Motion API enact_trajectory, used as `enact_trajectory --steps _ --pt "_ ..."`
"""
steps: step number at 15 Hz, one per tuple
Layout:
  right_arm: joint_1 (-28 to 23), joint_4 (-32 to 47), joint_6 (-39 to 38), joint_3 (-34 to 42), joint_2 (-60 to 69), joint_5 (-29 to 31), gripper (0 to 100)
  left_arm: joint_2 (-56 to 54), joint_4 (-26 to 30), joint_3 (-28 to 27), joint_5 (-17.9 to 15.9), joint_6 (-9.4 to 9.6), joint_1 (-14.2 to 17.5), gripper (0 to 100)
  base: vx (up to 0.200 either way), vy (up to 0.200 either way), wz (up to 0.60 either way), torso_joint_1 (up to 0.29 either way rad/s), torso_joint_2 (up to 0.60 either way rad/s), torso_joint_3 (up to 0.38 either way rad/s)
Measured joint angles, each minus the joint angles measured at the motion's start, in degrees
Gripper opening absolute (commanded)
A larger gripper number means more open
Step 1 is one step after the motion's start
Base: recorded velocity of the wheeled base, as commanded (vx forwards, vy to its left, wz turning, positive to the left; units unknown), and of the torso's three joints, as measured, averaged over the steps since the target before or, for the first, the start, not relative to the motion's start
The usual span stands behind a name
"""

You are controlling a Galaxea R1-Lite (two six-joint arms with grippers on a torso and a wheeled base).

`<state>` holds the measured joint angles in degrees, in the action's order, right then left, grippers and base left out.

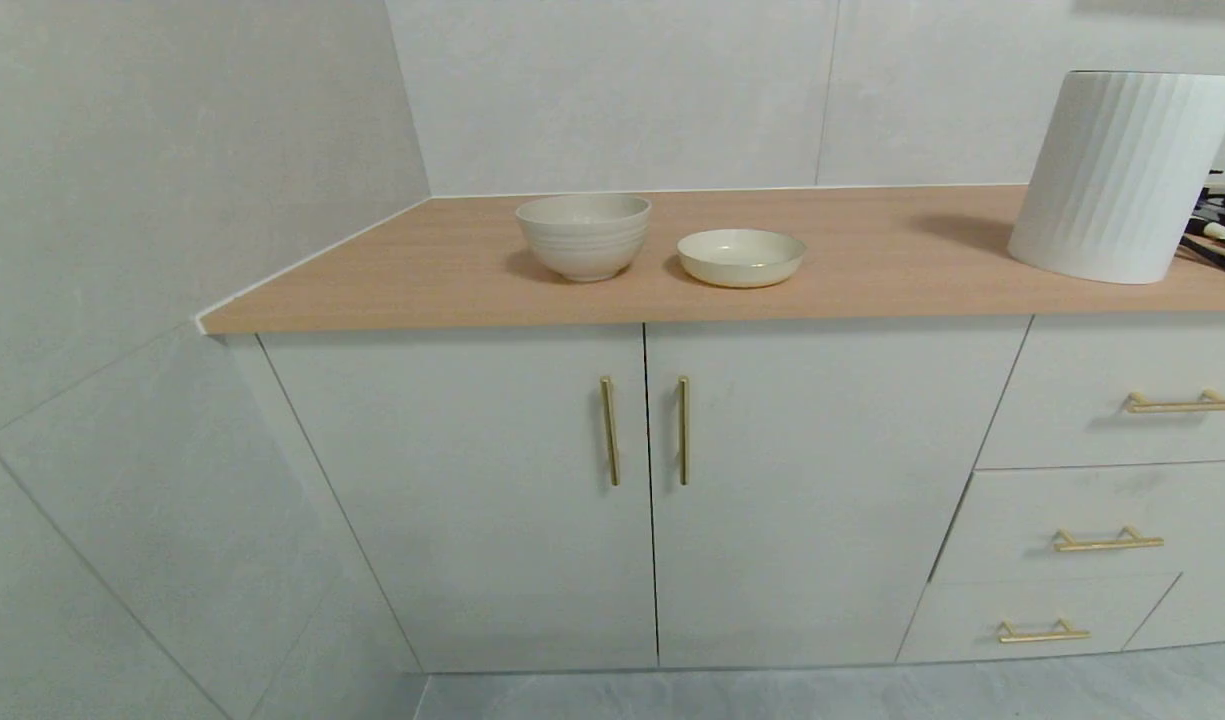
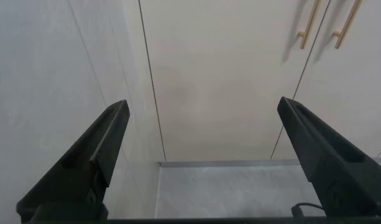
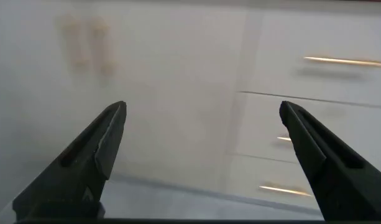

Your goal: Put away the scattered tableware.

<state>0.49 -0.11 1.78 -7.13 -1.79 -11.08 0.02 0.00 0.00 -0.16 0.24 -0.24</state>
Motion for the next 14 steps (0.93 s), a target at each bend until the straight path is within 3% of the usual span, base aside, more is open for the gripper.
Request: enact_trajectory --steps 3,5,8,14 --pt "0.8 2.9 0.1 -4.5 -10.4 -12.3 100 0.0 0.0 0.0 0.0 0.02 0.0 100 0.0 0.0 0.0 0.0 0.0 0.0" --pt "1.9 3.2 0.2 -7.1 -19.7 -17.0 100 0.0 0.0 0.0 0.0 0.02 0.0 100 0.0 0.0 0.0 0.0 0.0 0.0" --pt "7.4 -1.3 -0.1 -12.6 -37.4 -19.6 100 0.0 0.0 0.0 0.0 0.0 0.0 100 0.0 0.0 0.0 0.0 0.0 0.0" --pt "24.6 -22.1 -7.4 -31.1 -77.0 -21.0 100 0.0 0.0 0.0 0.0 0.02 0.0 100 0.0 0.0 0.0 0.0 0.0 0.0"
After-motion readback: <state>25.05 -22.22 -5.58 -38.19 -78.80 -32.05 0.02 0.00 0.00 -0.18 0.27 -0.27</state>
